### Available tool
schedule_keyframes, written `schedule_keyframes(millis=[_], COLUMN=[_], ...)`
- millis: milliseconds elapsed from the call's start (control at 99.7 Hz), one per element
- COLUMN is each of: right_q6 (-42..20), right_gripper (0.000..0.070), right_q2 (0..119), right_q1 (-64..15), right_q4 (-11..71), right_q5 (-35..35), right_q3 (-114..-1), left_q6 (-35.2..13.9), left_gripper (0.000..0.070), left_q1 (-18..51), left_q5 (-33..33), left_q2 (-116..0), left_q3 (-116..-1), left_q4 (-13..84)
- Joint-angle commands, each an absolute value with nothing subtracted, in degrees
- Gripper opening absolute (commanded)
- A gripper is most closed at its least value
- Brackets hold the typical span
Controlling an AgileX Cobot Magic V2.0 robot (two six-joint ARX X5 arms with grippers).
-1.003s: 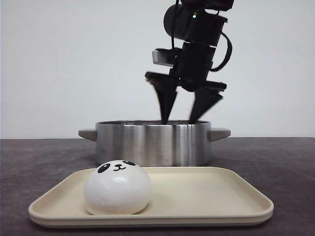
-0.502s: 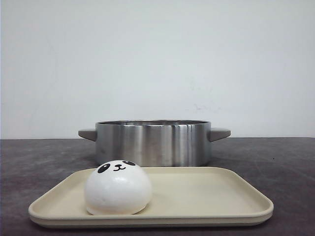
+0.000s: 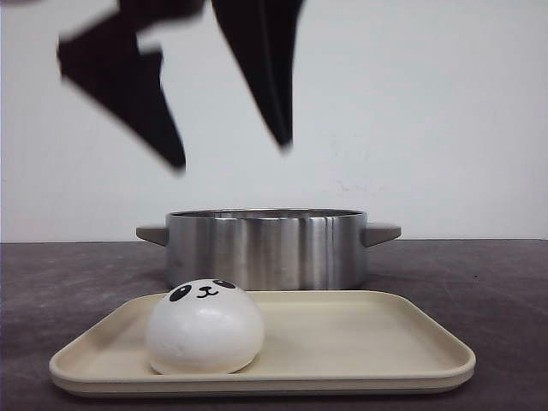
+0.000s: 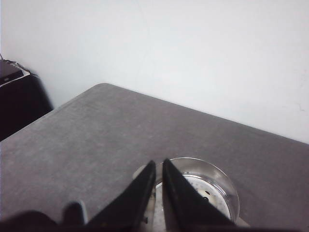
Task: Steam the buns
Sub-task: 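Lower the left gripper onto the last bun on the tray and grasp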
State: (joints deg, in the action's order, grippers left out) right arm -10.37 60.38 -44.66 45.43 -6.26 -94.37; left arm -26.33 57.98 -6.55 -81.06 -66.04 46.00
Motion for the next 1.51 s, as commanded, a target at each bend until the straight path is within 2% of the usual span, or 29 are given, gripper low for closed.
schedule_keyframes(millis=[0,201,522,963,1003,1114,1224,1274,1495], right_q6=[-11.73,-12.51,-13.34,-13.52,-13.52,-13.52,-13.54,-13.54,-13.54], right_gripper=[0.0015,0.0015,0.0015,0.0015,0.0015,0.0015,0.0015,0.0015,0.0015], right_q2=[60.23,59.53,59.46,59.46,59.46,59.46,59.46,59.46,59.46], right_q1=[-45.30,-45.30,-45.78,-46.39,-46.39,-46.39,-46.39,-46.39,-46.39], right_q4=[45.63,47.24,49.34,50.92,51.09,51.22,51.24,51.24,51.51], right_q5=[-6.28,-6.04,-5.30,-4.89,-4.89,-4.89,-4.89,-4.89,-4.89], right_q3=[-95.37,-95.37,-95.37,-95.37,-95.37,-95.37,-95.37,-95.37,-95.35], left_q6=[-29.39,-33.26,-33.30,-33.98,-33.95,-33.93,-33.23,-32.58,-26.70], left_gripper=[0.0546,0.0556,0.0556,0.0543,0.0498,0.0267,0.0125,0.0003,0.0000], left_q1=[58.17,56.49,54.26,54.28,54.28,54.28,54.28,54.28,54.43], left_q5=[-5.74,-6.35,-5.17,-4.73,-4.95,-5.15,-6.39,-6.50,-7.60], left_q2=[-82.61,-85.95,-91.20,-96.09,-96.09,-96.09,-96.09,-96.09,-94.50], left_q3=[-63.79,-59.00,-59.00,-59.00,-59.00,-59.00,-59.00,-59.00,-60.12], left_q4=[43.83,41.82,34.72,34.74,34.70,35.00,35.59,36.23,38.41])
